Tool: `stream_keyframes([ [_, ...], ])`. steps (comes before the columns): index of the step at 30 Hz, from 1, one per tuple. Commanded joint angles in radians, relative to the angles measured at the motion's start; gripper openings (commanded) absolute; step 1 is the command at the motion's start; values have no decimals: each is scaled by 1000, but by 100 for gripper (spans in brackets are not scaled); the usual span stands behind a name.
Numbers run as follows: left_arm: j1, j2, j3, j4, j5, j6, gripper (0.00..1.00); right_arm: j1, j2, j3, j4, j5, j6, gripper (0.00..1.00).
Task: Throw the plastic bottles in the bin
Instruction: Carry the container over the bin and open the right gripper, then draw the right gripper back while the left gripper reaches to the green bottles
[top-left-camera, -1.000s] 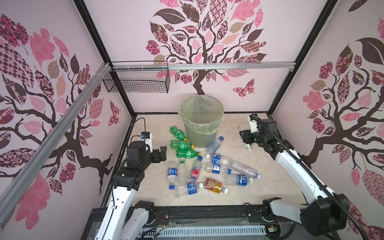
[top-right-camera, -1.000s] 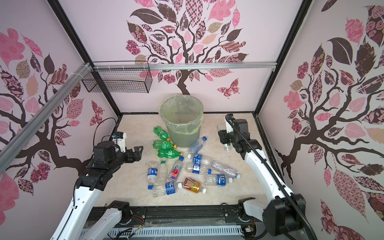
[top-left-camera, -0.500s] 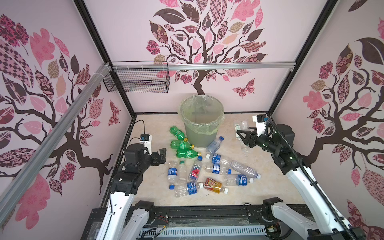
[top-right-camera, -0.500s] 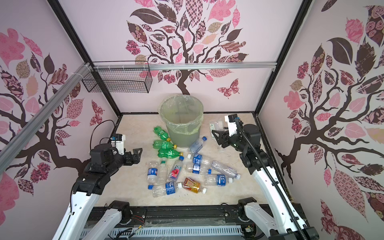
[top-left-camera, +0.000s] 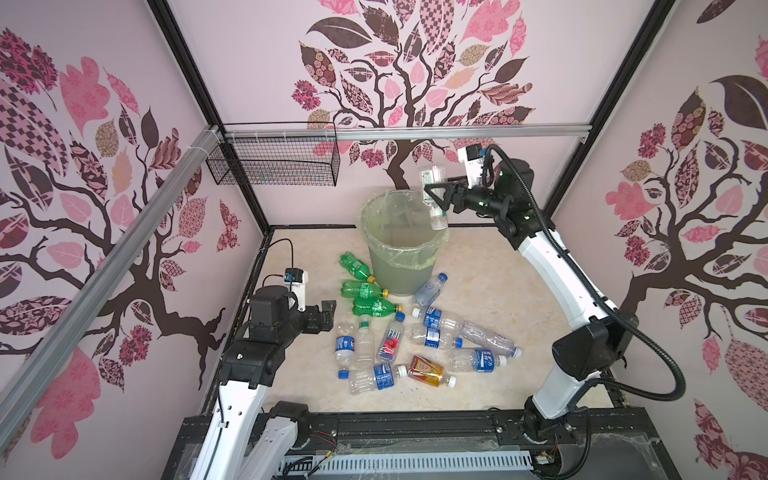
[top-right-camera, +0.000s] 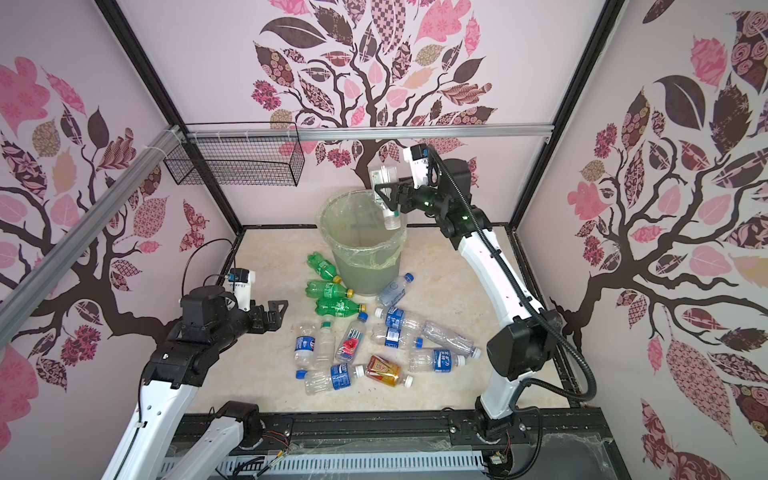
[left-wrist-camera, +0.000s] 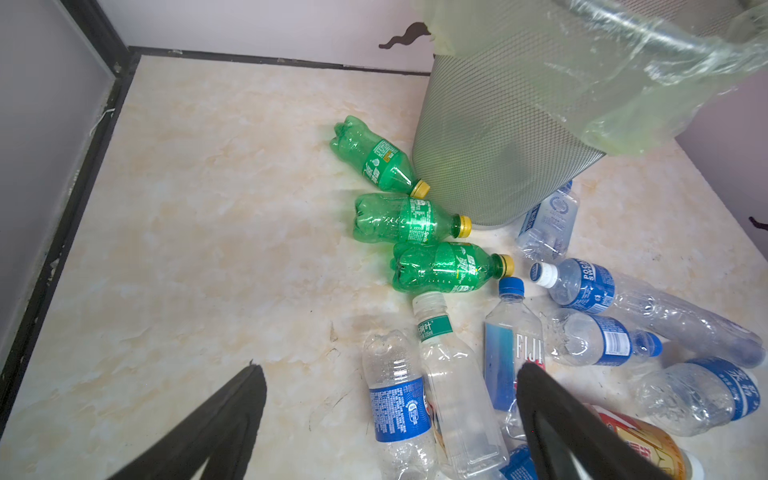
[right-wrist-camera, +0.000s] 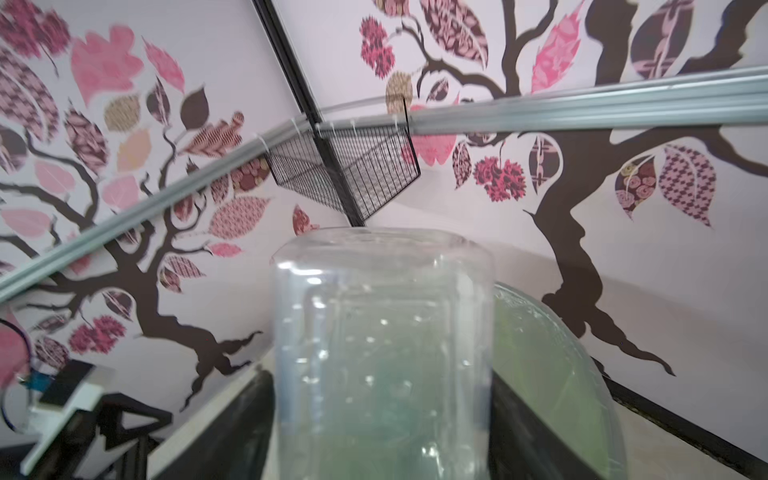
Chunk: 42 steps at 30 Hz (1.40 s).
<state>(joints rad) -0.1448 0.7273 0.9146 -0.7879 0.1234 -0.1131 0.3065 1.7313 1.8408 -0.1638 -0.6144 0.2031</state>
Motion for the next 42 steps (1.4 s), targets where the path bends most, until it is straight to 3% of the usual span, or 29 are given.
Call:
stream_keyframes([
  [1,-1,23,51,1,45,-3,98,3,-106,-80,10,22,-2,93],
  [8,-2,106,70,24,100,27,98,0,-376,-307,-59,154,-88,96],
  [19,-7,270,81,-18,182,149,94,-3,-756,-703,-120,419,-88,99],
  [27,-34,396,74,66,213,240,92,-29,-816,-943,-84,454,-15,99],
  [30,-53,456,87,100,173,276,93,-30,-817,-997,-67,445,34,99],
  [37,-219,610,145,87,36,454,90,-30,-865,-1070,-54,461,87,99],
  [42,-284,719,174,114,7,524,86,-30,-895,-1101,-28,452,84,99],
])
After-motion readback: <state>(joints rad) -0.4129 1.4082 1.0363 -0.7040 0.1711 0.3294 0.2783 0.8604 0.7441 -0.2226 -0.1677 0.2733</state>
